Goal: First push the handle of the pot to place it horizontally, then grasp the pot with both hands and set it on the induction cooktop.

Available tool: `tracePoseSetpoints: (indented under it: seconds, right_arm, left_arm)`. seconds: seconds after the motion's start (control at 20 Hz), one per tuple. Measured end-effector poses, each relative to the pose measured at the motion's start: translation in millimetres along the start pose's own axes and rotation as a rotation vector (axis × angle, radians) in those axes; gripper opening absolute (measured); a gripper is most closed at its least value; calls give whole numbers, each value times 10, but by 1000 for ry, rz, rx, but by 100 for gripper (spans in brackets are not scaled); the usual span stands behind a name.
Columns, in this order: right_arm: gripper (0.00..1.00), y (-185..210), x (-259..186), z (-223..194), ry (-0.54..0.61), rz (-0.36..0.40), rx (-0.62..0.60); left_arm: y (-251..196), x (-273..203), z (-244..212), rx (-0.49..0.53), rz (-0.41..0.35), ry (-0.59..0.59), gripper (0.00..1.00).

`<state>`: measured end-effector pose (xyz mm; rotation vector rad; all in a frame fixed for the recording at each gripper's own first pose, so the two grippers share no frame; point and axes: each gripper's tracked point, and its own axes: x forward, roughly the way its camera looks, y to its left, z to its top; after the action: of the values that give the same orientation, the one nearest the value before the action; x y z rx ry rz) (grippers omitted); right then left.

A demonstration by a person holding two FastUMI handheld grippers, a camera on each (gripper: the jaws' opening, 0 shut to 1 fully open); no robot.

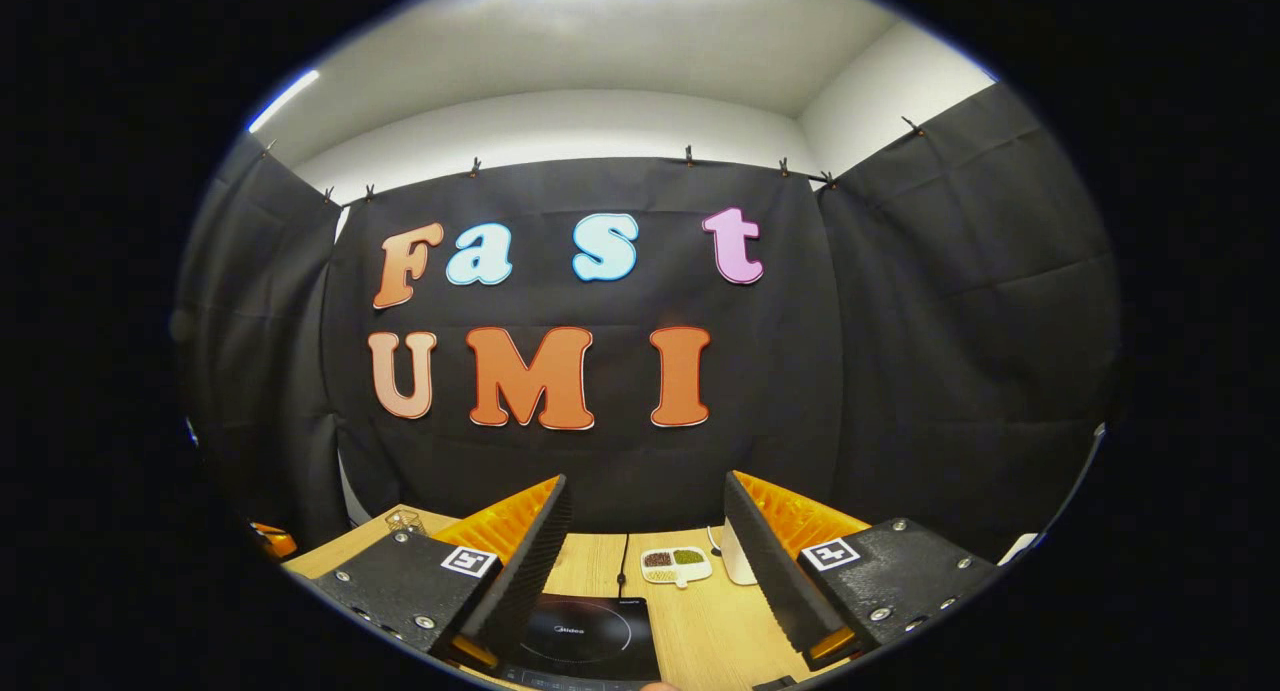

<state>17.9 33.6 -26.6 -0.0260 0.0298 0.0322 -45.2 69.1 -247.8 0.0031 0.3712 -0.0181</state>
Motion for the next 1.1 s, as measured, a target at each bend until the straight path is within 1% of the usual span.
tracePoseSetpoints:
  seconds: [0.15, 0.2, 0.25, 0.3, 0.35, 0.65, 0.75, 1.1]
  right_arm:
    - [95, 37, 18, -27, 5, 3, -3]
    - [100, 55, 32, -30, 5, 4, -3]
    - [100, 63, 46, -33, 7, 4, -3]
    - [95, 73, 52, -45, 9, 5, -3]
    - [95, 79, 58, -59, 11, 6, -3]
    - [95, 147, 110, -178, 21, 7, -15]
    - [95, 164, 129, -241, 21, 3, -19]
    - [95, 246, 115, -390, 31, 8, 0]
  left_arm:
    - [13, 6, -350, -28, -3, 63, 3]
    - [22, 6, -464, -38, -4, 84, 3]
    - [16, 2, -591, -44, -4, 106, 3]
    - [23, -7, -705, -45, -2, 128, 2]
    - [15, -30, -800, -43, -2, 141, 3]
    - [-120, -41, -1330, -68, -34, 237, 3]
    - [-170, -54, -1494, -59, -45, 271, 3]
    - [-258, -33, -1960, -79, -72, 370, 3]
